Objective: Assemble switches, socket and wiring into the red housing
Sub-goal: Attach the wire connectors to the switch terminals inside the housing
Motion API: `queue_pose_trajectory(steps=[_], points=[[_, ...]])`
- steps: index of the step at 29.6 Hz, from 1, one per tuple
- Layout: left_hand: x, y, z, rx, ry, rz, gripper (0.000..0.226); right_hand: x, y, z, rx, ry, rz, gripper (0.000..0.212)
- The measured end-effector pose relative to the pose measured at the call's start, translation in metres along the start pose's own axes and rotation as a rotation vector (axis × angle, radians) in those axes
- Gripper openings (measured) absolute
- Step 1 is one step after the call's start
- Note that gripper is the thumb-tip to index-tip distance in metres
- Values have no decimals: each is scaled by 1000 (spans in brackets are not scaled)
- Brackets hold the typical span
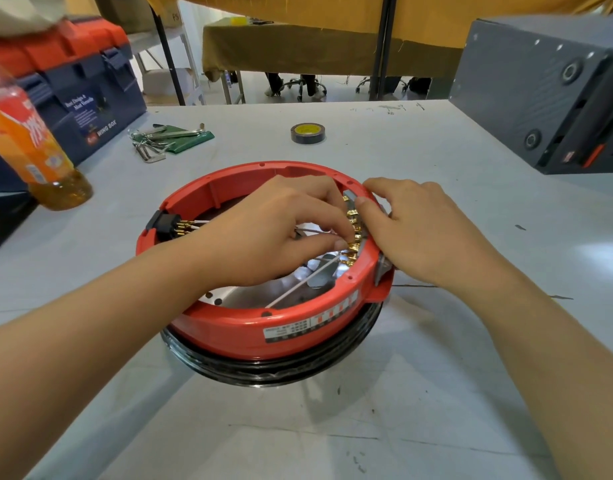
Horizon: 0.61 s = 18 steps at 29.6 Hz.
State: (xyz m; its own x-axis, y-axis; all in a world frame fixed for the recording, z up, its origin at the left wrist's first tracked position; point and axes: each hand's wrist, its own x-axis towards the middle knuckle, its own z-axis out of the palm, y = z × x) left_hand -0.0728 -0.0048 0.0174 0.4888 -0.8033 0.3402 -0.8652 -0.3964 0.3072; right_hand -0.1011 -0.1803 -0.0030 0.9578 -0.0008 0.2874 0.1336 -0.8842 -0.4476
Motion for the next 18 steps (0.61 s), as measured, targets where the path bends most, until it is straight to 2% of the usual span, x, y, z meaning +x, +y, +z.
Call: queue_pose_trajectory(steps=[2, 5, 7, 11, 15, 18], points=[[-1, 1, -1, -15, 30, -34, 10, 2, 2, -2, 63, -31, 34, 37], [-2, -1, -4, -68, 184, -142, 11, 4, 5, -5, 91, -72, 76, 51], [-1, -5, -4, -17, 245, -235, 10, 6, 8, -6, 86, -90, 107, 59], [-1, -10, 0, 47, 174, -298, 14, 8, 12, -6, 33, -99, 110, 65], [-1, -8, -2, -52, 120, -337, 16, 9, 14, -5, 43, -128, 112, 52], [-1, -5, -6, -79, 98, -373, 15, 8, 14, -4, 164, -167, 147, 46]])
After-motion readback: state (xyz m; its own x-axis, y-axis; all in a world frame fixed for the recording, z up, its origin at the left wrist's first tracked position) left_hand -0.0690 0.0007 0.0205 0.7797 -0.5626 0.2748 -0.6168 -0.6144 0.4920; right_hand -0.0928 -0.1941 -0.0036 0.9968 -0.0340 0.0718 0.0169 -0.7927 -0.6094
